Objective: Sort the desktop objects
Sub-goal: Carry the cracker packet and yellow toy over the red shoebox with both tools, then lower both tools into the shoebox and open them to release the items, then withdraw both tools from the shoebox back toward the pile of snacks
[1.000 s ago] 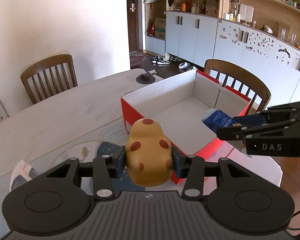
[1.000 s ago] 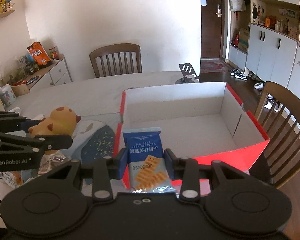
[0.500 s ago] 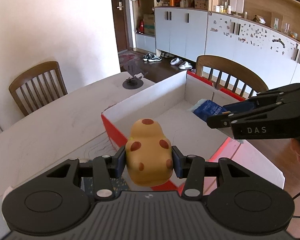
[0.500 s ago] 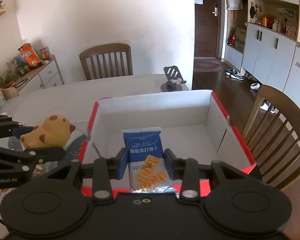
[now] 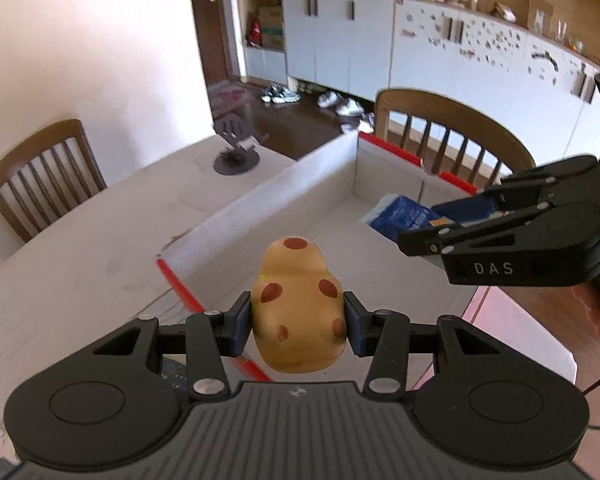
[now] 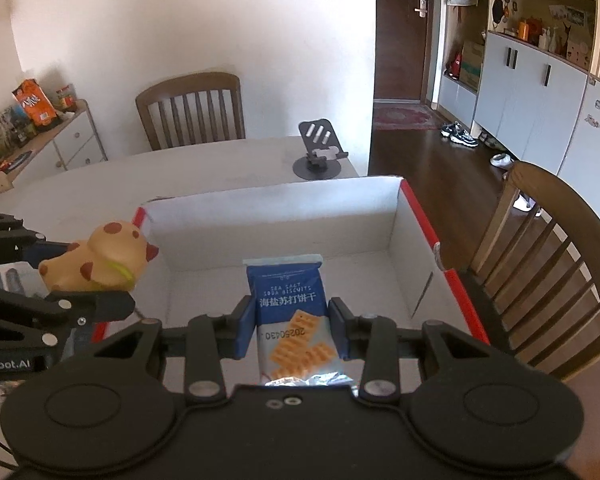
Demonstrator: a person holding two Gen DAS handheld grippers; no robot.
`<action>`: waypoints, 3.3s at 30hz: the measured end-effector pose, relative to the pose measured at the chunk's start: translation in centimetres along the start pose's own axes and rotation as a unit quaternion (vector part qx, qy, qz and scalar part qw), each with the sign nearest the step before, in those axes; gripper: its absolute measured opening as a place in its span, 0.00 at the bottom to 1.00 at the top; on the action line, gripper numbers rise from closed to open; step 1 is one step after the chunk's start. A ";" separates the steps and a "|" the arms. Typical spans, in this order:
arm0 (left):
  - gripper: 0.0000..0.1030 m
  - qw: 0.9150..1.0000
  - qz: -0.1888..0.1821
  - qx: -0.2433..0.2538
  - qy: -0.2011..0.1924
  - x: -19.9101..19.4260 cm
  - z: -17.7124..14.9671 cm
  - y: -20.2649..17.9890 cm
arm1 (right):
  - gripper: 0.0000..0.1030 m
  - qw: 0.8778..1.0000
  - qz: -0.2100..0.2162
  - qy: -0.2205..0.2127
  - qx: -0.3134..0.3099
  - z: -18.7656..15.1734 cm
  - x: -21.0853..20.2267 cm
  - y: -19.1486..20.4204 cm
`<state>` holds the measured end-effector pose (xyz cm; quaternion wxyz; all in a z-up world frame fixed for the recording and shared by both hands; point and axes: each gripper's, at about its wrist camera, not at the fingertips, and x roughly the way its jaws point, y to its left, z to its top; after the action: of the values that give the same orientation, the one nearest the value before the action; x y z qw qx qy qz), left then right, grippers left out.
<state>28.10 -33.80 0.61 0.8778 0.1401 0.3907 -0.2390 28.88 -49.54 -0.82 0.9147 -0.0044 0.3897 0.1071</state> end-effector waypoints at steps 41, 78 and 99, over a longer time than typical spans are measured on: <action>0.61 0.975 -0.062 0.066 0.202 10.9 -1.4 -2.3 | 0.41 0.987 -0.007 0.153 -0.044 -0.5 10.3 -2.1; 1.00 0.994 -0.070 0.004 0.084 1.9 -0.2 -0.7 | 0.71 0.994 0.063 0.081 -0.043 0.9 1.3 -2.5; 1.00 0.993 -0.034 -0.105 0.042 -6.0 -6.0 2.3 | 0.71 0.994 0.082 0.053 -0.044 -1.0 -2.8 -0.2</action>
<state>22.13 -27.45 1.32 0.8618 0.0441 0.4547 -0.2203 26.30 -50.35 0.48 0.8797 -0.0180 0.4319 0.1979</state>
